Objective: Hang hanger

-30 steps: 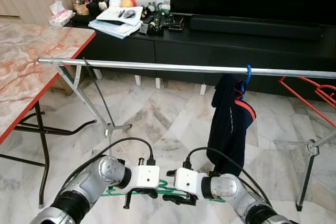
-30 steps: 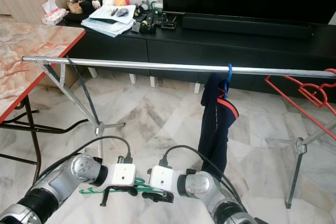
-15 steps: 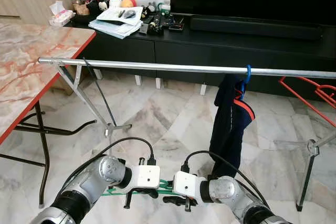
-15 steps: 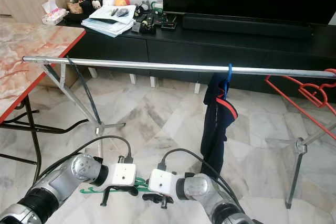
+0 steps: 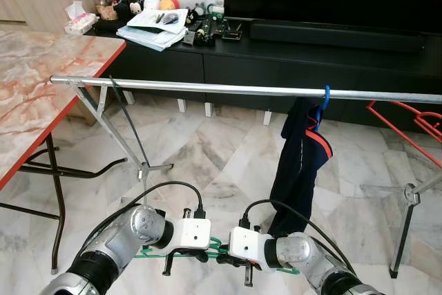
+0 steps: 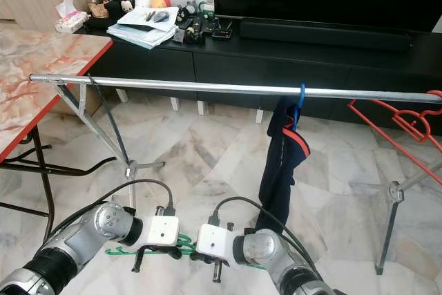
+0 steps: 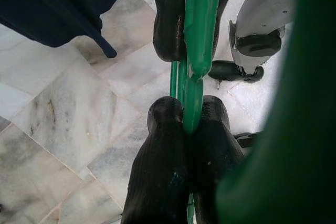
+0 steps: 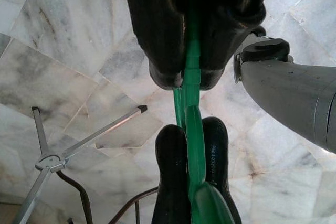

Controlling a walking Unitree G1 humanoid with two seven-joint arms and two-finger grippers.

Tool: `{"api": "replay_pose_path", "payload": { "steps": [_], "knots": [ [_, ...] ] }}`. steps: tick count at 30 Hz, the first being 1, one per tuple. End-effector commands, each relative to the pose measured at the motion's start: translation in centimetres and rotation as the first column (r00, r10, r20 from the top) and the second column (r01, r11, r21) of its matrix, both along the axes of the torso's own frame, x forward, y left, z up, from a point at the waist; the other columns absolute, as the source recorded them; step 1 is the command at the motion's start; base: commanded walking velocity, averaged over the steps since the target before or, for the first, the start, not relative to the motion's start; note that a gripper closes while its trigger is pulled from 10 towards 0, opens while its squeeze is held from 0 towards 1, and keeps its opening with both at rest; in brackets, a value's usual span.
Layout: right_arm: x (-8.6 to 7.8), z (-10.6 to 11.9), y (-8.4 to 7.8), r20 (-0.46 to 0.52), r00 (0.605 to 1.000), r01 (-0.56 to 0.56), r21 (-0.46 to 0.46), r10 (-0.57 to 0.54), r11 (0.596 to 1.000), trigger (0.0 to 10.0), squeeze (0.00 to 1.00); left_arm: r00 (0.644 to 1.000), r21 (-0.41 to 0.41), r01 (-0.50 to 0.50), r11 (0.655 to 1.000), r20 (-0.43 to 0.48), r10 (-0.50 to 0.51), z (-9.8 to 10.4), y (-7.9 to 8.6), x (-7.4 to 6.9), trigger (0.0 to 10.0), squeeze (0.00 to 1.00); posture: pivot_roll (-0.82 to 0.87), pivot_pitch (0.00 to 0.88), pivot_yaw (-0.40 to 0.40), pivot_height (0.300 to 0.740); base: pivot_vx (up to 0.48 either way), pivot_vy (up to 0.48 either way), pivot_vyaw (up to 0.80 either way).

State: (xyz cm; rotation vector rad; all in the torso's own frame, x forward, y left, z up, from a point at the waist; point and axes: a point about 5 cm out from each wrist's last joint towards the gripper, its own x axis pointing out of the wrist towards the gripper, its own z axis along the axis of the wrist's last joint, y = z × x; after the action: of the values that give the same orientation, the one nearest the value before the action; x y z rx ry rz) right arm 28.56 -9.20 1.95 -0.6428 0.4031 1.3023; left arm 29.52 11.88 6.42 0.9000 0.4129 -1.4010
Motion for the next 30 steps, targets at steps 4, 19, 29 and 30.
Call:
{"api": "replay_pose_path", "payload": {
  "steps": [4, 19, 29, 30],
  "knots": [
    [-1.0, -1.2, -0.2, -0.063, 0.998, -0.01, -0.028, 0.008, 1.0, 0.0, 0.0, 0.999, -0.008, 0.006, 1.0, 0.035, -0.006, 0.5, 0.1, 0.4, 10.0, 0.0, 0.09, 0.121, 0.064, 0.74, 0.0, 0.0, 0.0],
    [-1.1, -1.2, 0.3, -0.077, 0.997, -0.017, -0.026, 0.015, 1.0, 0.0, 0.0, 1.0, -0.049, 0.003, 0.999, 0.014, -0.002, 0.8, -0.1, 0.4, 10.0, 0.35, 0.09, 0.117, 0.064, 0.74, 0.0, 0.0, 0.0],
    [-1.8, -2.0, 0.2, -0.098, 0.995, -0.035, -0.068, 0.028, 0.997, 0.0, 0.0, 1.0, -0.041, 0.016, 0.999, -0.01, -0.017, 0.9, 0.2, 0.1, 10.0, 1.0, 0.1, 0.11, 0.062, 0.74, 0.0, 0.0, 0.0],
    [-1.9, -2.1, 0.1, -0.104, 0.994, -0.029, -0.069, 0.022, 0.997, 0.0, 0.0, 1.0, -0.041, 0.02, 0.999, -0.019, -0.021, 0.9, 0.2, 0.0, 10.0, 1.0, 0.1, 0.11, 0.062, 0.74, 0.0, 0.0, 0.0]
  ]
}}
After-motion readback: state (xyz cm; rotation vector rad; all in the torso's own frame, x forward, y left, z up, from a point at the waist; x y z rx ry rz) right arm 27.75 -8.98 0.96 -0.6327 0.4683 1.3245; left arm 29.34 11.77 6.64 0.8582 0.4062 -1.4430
